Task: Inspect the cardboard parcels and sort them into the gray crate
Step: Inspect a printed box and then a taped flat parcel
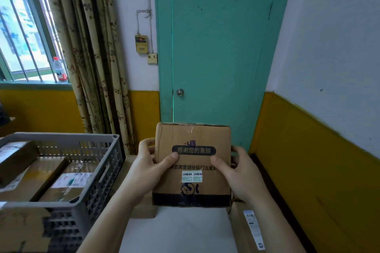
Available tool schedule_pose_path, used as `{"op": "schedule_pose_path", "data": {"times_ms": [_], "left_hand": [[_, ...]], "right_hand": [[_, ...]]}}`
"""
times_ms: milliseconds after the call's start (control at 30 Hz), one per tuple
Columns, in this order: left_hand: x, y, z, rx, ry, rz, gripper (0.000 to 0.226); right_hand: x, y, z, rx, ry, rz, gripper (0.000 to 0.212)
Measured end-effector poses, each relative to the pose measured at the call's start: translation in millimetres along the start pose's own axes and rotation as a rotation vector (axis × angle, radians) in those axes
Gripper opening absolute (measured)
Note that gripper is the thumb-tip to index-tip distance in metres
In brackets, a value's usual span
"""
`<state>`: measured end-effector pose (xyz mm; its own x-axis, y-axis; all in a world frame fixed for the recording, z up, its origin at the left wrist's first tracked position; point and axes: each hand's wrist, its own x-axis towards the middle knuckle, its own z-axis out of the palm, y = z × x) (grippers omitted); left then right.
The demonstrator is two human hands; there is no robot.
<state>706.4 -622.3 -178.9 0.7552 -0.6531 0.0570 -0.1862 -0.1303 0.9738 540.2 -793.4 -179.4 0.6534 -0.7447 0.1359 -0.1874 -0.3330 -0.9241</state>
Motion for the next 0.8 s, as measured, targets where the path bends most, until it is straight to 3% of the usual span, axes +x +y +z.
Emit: {"op": "schedule_pose_path", "data": {"times_ms": [67,233,333,433,600,800], "left_hand": [[0.0,-0.7,-2.6,0.034,-0.072,0.037,0.102],[-3.4,0.6,-4.6,0.043,-0.072,0.094,0.086],[-5.1,-0.6,-4.5,0.048,-0.109,0.075,0.079],[-5.1,6.2,1.5,-0.040,-0.018,0.006,0.063],[3.1,2.4,4.7,-0.048,0.073,-0.017,0.040],[4.5,-2.6,2.0,-0.034,-0.005,0.008,0.083]], "right_hand": [[-1.3,-2.9,-3.0,0.006,-0.013,-0.029,0.039],[-2.0,-7.0,-7.9,-0.092,-0.016,-0.094,0.054],[-5.2,-5.9,-6.4,0.007,-0.044,-0.002,0.055],[-6.1,-11.4,-1.5,0.027,0.010,0.107,0.070],[3.0,-3.7,-0.3,0.042,0.066,0.108,0.043],[8.2,2.1,-0.8,0.101,-0.044,0.065,0.023]]}}
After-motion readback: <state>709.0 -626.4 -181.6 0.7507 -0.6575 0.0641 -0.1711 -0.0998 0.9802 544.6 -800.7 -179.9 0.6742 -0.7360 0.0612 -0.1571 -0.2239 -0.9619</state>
